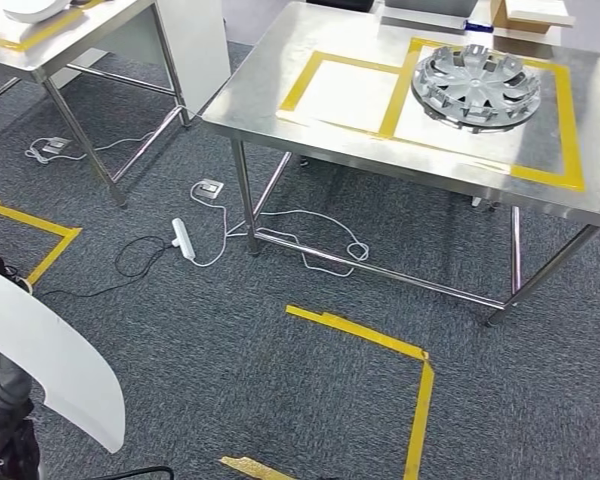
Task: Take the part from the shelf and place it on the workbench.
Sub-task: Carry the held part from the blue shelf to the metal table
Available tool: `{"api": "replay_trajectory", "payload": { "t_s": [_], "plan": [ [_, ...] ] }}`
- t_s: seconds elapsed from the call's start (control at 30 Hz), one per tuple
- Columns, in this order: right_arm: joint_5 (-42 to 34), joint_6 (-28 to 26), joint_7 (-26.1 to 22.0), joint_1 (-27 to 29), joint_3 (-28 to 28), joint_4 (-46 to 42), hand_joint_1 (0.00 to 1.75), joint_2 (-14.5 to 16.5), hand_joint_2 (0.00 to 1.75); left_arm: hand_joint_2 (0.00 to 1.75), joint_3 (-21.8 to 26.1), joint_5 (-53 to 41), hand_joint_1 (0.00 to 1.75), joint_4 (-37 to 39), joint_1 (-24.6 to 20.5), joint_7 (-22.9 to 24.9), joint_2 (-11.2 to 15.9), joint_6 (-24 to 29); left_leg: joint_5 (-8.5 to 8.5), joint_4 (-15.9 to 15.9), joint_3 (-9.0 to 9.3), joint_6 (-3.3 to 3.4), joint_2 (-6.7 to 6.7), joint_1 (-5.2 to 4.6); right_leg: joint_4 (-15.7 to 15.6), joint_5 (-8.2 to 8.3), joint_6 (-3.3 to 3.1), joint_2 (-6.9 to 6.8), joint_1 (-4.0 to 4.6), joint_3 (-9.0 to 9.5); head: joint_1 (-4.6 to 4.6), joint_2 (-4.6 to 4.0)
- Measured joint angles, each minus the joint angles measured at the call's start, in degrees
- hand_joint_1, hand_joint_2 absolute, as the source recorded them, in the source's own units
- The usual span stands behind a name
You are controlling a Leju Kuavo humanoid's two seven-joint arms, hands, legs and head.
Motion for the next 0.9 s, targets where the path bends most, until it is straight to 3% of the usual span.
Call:
{"api": "replay_trajectory", "payload": {
  "t_s": [0.07,0.13,0.2,0.3,0.33,0.4,0.47,0.5,0.53,0.6,0.63,0.7,0.8,0.83,0.9],
  "plan": [
    [-0.31,0.00,-0.12,-0.03,0.11,0.00,0.00,0.00,0.00,1.75,0.00,0.00,1.64,0.00,0.00,0.00,-0.01,0.00,-0.47,0.00,0.67,-0.20,-0.08,-0.01,-7.25,4.46,-0.35,0.01,0.03,3.11,0.01,0.00],
    [-0.44,0.00,-0.21,-0.17,0.22,0.02,0.00,-0.01,0.00,1.75,0.00,0.00,1.64,0.00,-0.04,0.02,0.01,0.00,-0.96,0.08,1.04,-0.66,-0.10,-0.13,-13.33,6.48,-0.81,0.06,0.21,6.14,-0.03,0.00],
    [-0.52,0.00,-0.24,-0.25,0.38,0.04,0.00,-0.02,0.00,1.75,-0.01,0.00,1.64,0.00,-0.09,0.07,0.06,0.00,-1.20,0.12,1.01,-1.26,-0.07,-0.21,-14.79,6.11,-1.24,0.14,0.43,7.06,-0.14,0.00],
    [-0.57,0.00,-0.28,-0.11,0.55,0.06,0.00,-0.01,0.00,1.75,-0.01,-0.02,1.64,0.00,-0.16,0.09,0.15,0.00,-2.20,1.33,0.77,-2.23,0.02,-0.13,-15.39,5.90,-2.10,0.15,0.11,7.86,-0.37,0.00],
    [-0.64,0.00,-0.33,-0.15,0.61,0.06,0.00,0.00,0.00,1.75,-0.01,-0.02,1.64,0.00,-0.21,0.09,0.20,0.00,-3.24,3.45,-0.20,-2.57,0.04,-0.06,-15.57,5.76,-2.43,0.11,-0.04,8.24,-0.49,0.00],
    [-0.86,0.00,-0.49,-0.29,0.78,0.08,0.00,0.00,0.00,1.75,0.00,-0.02,1.64,0.01,-0.26,0.09,0.26,0.00,-5.90,10.58,-4.14,-3.03,0.06,0.15,-15.62,5.20,-2.87,0.06,-0.08,8.83,-0.71,0.00],
    [-1.14,0.00,-0.69,-0.36,0.96,0.13,0.00,0.00,0.00,1.75,0.00,-0.02,1.64,0.05,-0.15,0.10,0.29,0.00,-6.55,15.90,-7.79,-3.20,0.06,0.28,-15.62,4.49,-2.91,0.06,-0.07,9.60,-0.70,0.00],
    [-1.25,0.00,-0.79,-0.34,1.03,0.16,0.00,0.00,0.00,1.75,0.00,-0.01,1.64,0.08,-0.11,0.11,0.30,0.00,-5.22,15.83,-8.30,-3.16,0.06,0.29,-15.62,4.07,-2.84,0.07,-0.07,10.16,-0.70,0.00],
    [-1.35,0.00,-0.87,-0.31,1.09,0.17,0.00,0.00,0.00,1.75,0.00,0.01,1.64,0.09,-0.09,0.11,0.32,0.00,-2.95,13.69,-7.74,-3.02,0.06,0.28,-15.62,3.63,-2.74,0.09,-0.07,10.82,-0.71,0.00],
    [-1.48,0.00,-1.02,-0.33,1.18,0.17,0.00,0.00,0.00,1.75,0.00,0.03,1.64,0.09,-0.10,0.11,0.38,0.00,1.36,7.08,-5.21,-2.49,0.11,0.15,-15.64,2.59,-2.33,0.09,0.03,11.72,-0.70,0.00],
    [-1.52,0.00,-1.09,-0.39,1.22,0.17,0.00,0.00,0.00,1.75,-0.01,0.04,1.64,0.09,-0.15,0.13,0.43,-0.01,2.00,4.30,-3.98,-2.16,0.15,0.03,-15.63,2.09,-2.01,0.09,0.12,11.93,-0.73,0.00],
    [-1.63,0.00,-1.16,-0.53,1.28,0.19,0.00,0.00,0.00,1.75,-0.02,0.08,1.64,0.09,-0.17,0.21,0.50,-0.03,1.12,1.89,-2.86,-1.50,0.16,-0.18,-15.68,1.67,-1.22,0.03,0.29,12.57,-0.75,0.00],
    [-1.78,0.00,-1.17,-0.73,1.34,0.22,0.00,-0.01,0.00,1.75,-0.03,0.10,1.64,0.09,-0.06,0.30,0.51,-0.05,0.44,0.94,-1.62,-0.50,-0.03,0.06,-14.51,1.34,-0.34,-0.03,0.22,12.78,-0.61,0.00],
    [-1.80,0.00,-1.19,-0.87,1.35,0.22,0.00,-0.01,0.00,1.75,-0.02,0.10,1.64,0.09,-0.08,0.30,0.50,-0.06,0.25,0.77,-1.08,-0.26,-0.06,0.16,-12.23,0.86,-0.18,-0.01,0.20,11.44,-0.46,0.00],
    [-1.84,0.00,-1.20,-1.02,1.37,0.23,0.00,-0.01,0.00,1.75,-0.03,0.11,1.64,0.09,-0.14,0.31,0.49,-0.07,-0.42,0.61,-0.31,0.04,-0.05,0.13,-4.70,-1.11,0.06,0.02,0.19,6.40,-0.22,0.00]
  ]
}}
